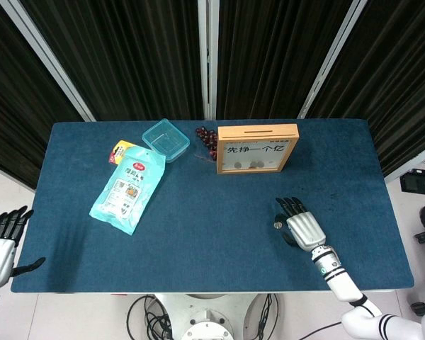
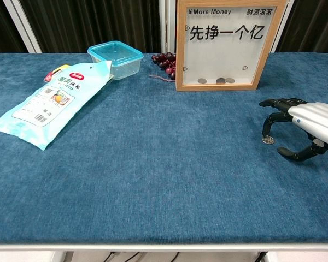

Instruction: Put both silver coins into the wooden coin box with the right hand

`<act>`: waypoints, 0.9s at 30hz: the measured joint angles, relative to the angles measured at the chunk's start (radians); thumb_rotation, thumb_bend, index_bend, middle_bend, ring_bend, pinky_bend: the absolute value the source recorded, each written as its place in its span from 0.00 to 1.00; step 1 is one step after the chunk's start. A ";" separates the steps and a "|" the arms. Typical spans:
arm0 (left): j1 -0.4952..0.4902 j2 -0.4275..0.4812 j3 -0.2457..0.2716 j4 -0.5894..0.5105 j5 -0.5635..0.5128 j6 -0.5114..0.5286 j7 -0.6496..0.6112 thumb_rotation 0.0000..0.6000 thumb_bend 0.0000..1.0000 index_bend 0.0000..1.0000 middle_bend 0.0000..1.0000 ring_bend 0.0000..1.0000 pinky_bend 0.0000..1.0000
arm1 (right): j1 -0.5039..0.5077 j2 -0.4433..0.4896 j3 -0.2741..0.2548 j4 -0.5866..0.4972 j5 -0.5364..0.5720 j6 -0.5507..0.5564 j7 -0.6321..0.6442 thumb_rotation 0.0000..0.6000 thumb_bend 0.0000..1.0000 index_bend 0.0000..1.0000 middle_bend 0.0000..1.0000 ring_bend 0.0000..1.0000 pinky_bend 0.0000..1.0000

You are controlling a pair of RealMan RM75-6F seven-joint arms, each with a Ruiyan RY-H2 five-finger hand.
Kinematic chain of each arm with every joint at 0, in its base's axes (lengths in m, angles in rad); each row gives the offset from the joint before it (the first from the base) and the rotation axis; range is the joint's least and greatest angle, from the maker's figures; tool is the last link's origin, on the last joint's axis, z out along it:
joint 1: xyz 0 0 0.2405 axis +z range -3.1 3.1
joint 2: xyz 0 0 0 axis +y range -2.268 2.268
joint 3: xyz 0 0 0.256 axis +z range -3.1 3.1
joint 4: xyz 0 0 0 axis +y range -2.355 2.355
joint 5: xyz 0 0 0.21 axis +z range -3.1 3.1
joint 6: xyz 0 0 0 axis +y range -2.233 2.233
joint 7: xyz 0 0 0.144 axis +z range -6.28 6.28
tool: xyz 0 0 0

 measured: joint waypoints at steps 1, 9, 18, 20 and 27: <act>0.000 0.000 0.000 0.001 0.000 -0.001 0.000 1.00 0.04 0.00 0.00 0.00 0.00 | 0.000 -0.001 0.000 0.001 0.001 -0.001 0.000 1.00 0.33 0.39 0.05 0.00 0.00; -0.002 -0.001 0.000 0.005 -0.002 -0.005 -0.003 1.00 0.04 0.00 0.00 0.00 0.00 | 0.004 -0.007 0.001 0.008 0.003 -0.007 0.000 1.00 0.33 0.39 0.06 0.00 0.00; -0.008 -0.002 0.000 0.012 0.000 -0.011 -0.009 1.00 0.04 0.00 0.00 0.00 0.00 | 0.005 -0.013 0.003 0.015 0.006 -0.007 -0.003 1.00 0.34 0.42 0.06 0.00 0.00; -0.010 -0.003 0.001 0.016 0.001 -0.014 -0.010 1.00 0.04 0.00 0.00 0.00 0.00 | 0.006 -0.017 0.004 0.018 0.007 -0.007 -0.007 1.00 0.34 0.44 0.06 0.00 0.00; -0.011 -0.006 0.002 0.028 0.000 -0.018 -0.023 1.00 0.04 0.00 0.00 0.00 0.00 | 0.007 -0.032 0.009 0.032 0.010 -0.004 -0.011 1.00 0.35 0.48 0.06 0.00 0.00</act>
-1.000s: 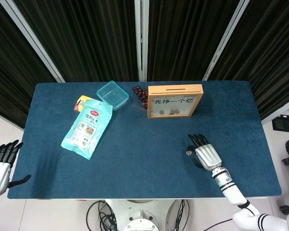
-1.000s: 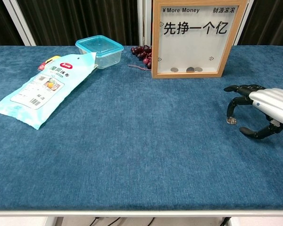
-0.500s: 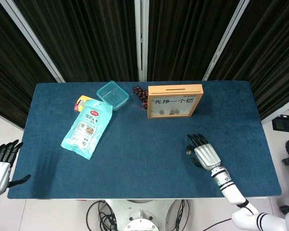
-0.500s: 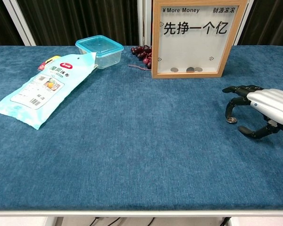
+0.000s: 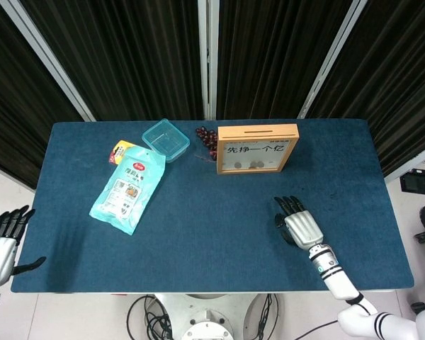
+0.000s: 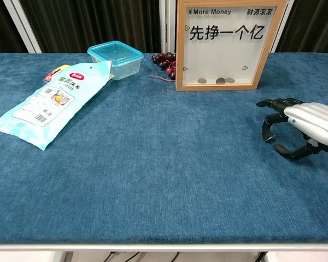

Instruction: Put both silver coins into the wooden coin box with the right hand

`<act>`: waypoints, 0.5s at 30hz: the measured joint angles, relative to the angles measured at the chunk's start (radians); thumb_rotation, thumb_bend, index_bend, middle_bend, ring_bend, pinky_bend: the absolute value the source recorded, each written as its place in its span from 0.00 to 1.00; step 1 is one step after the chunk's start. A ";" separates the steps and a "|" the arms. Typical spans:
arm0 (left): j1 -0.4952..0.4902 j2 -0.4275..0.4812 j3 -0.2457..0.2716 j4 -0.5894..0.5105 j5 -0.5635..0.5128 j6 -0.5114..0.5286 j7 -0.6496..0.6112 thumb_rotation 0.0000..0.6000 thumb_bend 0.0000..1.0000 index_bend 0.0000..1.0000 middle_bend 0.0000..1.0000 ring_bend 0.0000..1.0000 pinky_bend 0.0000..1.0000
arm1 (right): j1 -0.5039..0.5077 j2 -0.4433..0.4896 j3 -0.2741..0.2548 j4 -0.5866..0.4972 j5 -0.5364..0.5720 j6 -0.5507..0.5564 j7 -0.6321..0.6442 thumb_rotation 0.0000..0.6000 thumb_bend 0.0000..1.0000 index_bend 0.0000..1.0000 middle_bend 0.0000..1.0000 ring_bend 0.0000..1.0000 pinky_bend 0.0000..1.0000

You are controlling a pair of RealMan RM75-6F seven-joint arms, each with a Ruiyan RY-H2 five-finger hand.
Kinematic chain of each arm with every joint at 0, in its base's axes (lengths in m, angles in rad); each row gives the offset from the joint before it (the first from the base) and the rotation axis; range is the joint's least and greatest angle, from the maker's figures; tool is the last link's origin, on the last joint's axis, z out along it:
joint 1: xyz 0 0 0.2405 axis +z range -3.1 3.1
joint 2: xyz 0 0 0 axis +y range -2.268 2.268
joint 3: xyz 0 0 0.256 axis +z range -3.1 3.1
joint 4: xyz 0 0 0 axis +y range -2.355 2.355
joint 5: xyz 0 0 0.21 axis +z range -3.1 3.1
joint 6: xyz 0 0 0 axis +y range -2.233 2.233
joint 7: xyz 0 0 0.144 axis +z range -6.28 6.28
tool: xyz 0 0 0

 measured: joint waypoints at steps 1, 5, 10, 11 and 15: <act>0.000 -0.001 0.001 0.003 0.000 -0.001 -0.003 1.00 0.04 0.00 0.00 0.00 0.00 | 0.000 -0.002 0.001 0.002 0.000 0.001 0.000 1.00 0.35 0.48 0.06 0.00 0.00; 0.000 -0.004 0.003 0.013 0.000 -0.002 -0.012 1.00 0.04 0.00 0.00 0.00 0.00 | 0.001 -0.010 0.001 0.013 0.001 0.000 -0.003 1.00 0.35 0.50 0.07 0.00 0.00; -0.001 -0.008 0.002 0.022 0.003 0.002 -0.022 1.00 0.04 0.00 0.00 0.00 0.00 | 0.001 -0.017 0.002 0.023 -0.003 0.008 -0.005 1.00 0.35 0.51 0.07 0.00 0.00; -0.001 -0.008 0.002 0.023 0.004 0.002 -0.023 1.00 0.04 0.00 0.00 0.00 0.00 | 0.001 -0.018 0.001 0.024 -0.004 0.009 -0.007 1.00 0.35 0.51 0.07 0.00 0.00; -0.001 -0.010 0.004 0.028 0.005 0.002 -0.029 1.00 0.04 0.00 0.00 0.00 0.00 | 0.001 -0.020 0.000 0.028 -0.009 0.016 -0.009 1.00 0.35 0.52 0.07 0.00 0.00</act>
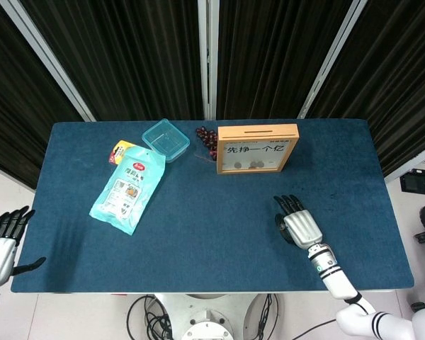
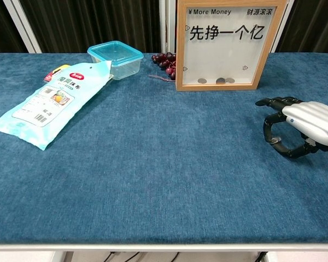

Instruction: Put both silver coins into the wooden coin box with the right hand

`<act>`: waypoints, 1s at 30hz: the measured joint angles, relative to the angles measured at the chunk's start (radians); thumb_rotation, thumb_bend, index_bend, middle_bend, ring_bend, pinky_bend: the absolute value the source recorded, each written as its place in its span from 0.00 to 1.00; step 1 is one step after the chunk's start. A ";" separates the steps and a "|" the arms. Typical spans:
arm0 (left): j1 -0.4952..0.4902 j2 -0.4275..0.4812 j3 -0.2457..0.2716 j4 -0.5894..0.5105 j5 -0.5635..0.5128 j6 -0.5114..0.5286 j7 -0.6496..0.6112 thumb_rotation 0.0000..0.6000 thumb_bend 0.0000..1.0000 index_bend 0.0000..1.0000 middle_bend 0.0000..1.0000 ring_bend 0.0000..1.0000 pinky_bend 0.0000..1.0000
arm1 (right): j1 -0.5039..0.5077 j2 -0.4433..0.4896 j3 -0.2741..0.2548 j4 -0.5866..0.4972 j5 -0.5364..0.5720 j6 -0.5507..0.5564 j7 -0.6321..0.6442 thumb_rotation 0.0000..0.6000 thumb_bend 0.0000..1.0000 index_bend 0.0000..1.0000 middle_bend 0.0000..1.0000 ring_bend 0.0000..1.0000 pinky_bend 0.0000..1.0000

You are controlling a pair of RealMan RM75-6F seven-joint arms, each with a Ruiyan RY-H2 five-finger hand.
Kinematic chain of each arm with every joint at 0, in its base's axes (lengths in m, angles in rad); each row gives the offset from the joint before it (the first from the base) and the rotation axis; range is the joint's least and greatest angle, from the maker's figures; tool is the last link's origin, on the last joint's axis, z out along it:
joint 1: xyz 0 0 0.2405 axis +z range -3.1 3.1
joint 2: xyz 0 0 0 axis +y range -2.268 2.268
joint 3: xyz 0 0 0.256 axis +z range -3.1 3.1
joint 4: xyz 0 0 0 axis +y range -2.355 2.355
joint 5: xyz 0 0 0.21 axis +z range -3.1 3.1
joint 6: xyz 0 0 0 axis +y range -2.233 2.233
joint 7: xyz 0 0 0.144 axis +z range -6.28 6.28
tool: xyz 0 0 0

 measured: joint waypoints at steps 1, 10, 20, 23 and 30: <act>0.000 0.000 0.000 0.001 0.000 0.000 -0.002 1.00 0.04 0.00 0.00 0.00 0.00 | 0.000 0.000 0.000 0.001 -0.001 0.002 -0.001 1.00 0.35 0.52 0.07 0.00 0.00; 0.001 0.001 0.002 -0.003 0.004 0.007 -0.006 1.00 0.04 0.00 0.00 0.00 0.00 | -0.006 0.008 -0.005 -0.008 -0.008 0.016 -0.002 1.00 0.35 0.48 0.06 0.00 0.00; -0.003 0.010 0.004 -0.021 0.011 0.007 0.001 1.00 0.04 0.00 0.00 0.00 0.00 | -0.012 0.018 -0.006 -0.010 -0.015 0.033 0.002 1.00 0.35 0.46 0.06 0.00 0.00; -0.003 0.011 0.005 -0.025 0.011 0.005 0.005 1.00 0.04 0.00 0.00 0.00 0.00 | -0.014 0.019 -0.006 -0.009 -0.014 0.034 0.001 1.00 0.35 0.48 0.07 0.00 0.00; -0.002 0.011 0.001 -0.034 -0.002 0.001 0.025 1.00 0.04 0.00 0.00 0.00 0.00 | -0.018 0.021 -0.003 -0.008 -0.005 0.031 -0.004 1.00 0.35 0.57 0.08 0.00 0.00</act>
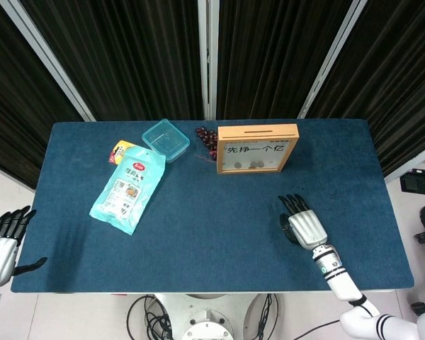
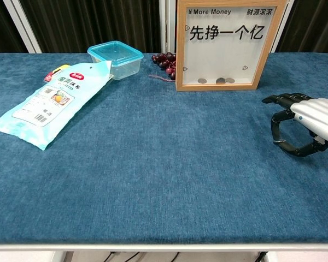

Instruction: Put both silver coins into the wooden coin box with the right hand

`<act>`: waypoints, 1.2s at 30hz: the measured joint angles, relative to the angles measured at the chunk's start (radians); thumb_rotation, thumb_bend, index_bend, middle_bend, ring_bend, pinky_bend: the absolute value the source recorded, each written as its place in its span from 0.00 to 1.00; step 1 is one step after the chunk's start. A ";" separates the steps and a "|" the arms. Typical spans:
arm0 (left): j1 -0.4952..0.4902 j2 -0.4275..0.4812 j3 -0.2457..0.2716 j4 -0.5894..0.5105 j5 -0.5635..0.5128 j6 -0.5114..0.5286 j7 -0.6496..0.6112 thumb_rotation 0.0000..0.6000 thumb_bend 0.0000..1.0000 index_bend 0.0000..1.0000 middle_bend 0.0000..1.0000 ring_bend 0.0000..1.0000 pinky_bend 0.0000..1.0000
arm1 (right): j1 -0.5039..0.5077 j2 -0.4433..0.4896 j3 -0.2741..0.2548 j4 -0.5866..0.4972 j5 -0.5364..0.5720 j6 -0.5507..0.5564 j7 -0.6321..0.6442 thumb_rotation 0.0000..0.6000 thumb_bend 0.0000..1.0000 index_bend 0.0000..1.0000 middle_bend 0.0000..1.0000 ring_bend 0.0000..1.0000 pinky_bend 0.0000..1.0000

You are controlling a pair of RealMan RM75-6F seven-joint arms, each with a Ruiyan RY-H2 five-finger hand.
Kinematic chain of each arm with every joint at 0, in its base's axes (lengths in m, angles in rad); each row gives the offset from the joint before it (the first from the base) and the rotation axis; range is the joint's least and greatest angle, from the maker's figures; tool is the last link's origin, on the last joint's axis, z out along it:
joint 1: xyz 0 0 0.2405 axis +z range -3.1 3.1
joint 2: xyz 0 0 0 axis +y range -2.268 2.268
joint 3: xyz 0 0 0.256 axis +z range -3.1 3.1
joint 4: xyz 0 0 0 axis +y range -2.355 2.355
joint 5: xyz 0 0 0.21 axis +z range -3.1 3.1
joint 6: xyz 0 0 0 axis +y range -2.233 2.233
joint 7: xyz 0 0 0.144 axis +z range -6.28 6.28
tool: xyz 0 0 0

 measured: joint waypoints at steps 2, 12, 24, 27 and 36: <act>0.001 0.001 0.001 -0.002 0.000 0.000 0.003 1.00 0.04 0.00 0.00 0.00 0.00 | -0.001 -0.002 0.001 0.002 0.000 0.003 0.000 1.00 0.35 0.59 0.08 0.00 0.00; 0.007 -0.001 0.004 -0.002 -0.001 0.003 0.003 1.00 0.04 0.00 0.00 0.00 0.00 | -0.004 -0.004 0.006 0.009 -0.004 0.021 0.004 1.00 0.36 0.65 0.09 0.00 0.00; 0.010 -0.002 0.002 -0.002 0.002 0.014 -0.004 1.00 0.04 0.00 0.00 0.00 0.00 | -0.012 0.137 0.056 -0.194 -0.053 0.167 0.095 1.00 0.37 0.73 0.11 0.00 0.00; 0.010 -0.001 0.004 -0.001 0.007 0.015 -0.018 1.00 0.04 0.00 0.00 0.00 0.00 | -0.013 0.203 0.101 -0.290 -0.073 0.241 0.106 1.00 0.37 0.74 0.12 0.00 0.00; 0.010 0.007 0.008 -0.010 0.027 0.034 -0.010 1.00 0.04 0.00 0.00 0.00 0.00 | 0.052 0.355 0.310 -0.509 0.041 0.237 0.019 1.00 0.37 0.75 0.13 0.00 0.00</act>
